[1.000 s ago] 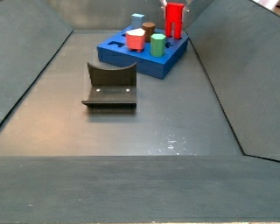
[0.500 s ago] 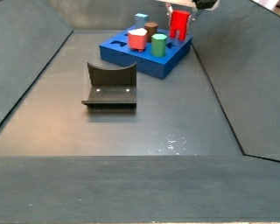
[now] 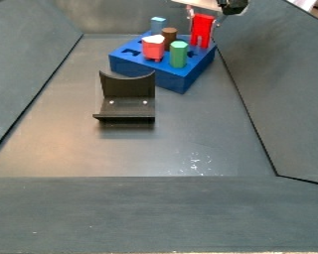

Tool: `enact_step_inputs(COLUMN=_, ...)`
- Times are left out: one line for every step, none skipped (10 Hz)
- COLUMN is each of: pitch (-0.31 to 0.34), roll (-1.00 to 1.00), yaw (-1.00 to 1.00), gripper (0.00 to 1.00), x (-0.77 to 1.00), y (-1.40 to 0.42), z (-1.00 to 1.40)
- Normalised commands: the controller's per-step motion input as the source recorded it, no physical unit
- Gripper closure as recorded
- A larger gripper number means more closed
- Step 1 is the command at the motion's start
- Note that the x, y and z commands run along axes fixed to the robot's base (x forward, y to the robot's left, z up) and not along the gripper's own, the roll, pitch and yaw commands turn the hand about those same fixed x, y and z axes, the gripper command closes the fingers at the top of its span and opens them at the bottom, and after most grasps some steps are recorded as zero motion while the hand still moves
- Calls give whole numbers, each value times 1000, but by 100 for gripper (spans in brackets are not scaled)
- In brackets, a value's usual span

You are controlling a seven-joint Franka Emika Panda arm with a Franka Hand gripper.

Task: Pick up the square-circle object. Move up. Rotate the square-circle object. Move to above the board. Insert the square-circle object.
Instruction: Insert the square-circle object.

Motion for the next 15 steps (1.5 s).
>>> enact_step_inputs(pitch=-170, roll=283, yaw=3, gripper=100, x=-340, y=-171, z=-554)
enact_step_inputs(pitch=-163, roll=349, yaw=46, gripper=100, x=-266, y=-166, z=-620)
enact_step_inputs(pitch=-170, roll=427, yaw=120, gripper=100, x=-249, y=-37, z=-449)
enact_step_inputs(pitch=-69, roll=390, yaw=211, gripper=100, x=0, y=251, z=-434)
enact_step_inputs(pitch=0, roll=39, yaw=303, gripper=100, x=186, y=697, z=0)
enact_step_inputs(pitch=0, roll=0, yaw=354, gripper=100, x=177, y=686, z=220)
enact_step_inputs(pitch=-90, roll=81, yaw=351, gripper=100, x=157, y=349, z=0)
enact_step_inputs(pitch=-223, roll=314, yaw=220, gripper=100, x=0, y=0, z=-403)
enact_step_inputs(pitch=-194, roll=326, yaw=37, gripper=100, x=0, y=-137, z=-511)
enact_step_inputs(pitch=-176, roll=266, yaw=0, gripper=100, x=66, y=-349, z=-640)
enact_step_inputs(pitch=-163, roll=216, yaw=0, gripper=100, x=111, y=-480, z=-751)
enact_step_inputs(pitch=-140, roll=287, yaw=0, gripper=100, x=260, y=-794, z=-614)
enact_step_inputs(pitch=-139, roll=264, yaw=0, gripper=100, x=197, y=-709, z=-669)
enact_step_inputs(pitch=0, roll=0, yaw=0, gripper=100, x=6, y=-231, z=-94)
enact_step_inputs(pitch=0, roll=0, yaw=11, gripper=100, x=0, y=0, z=-89)
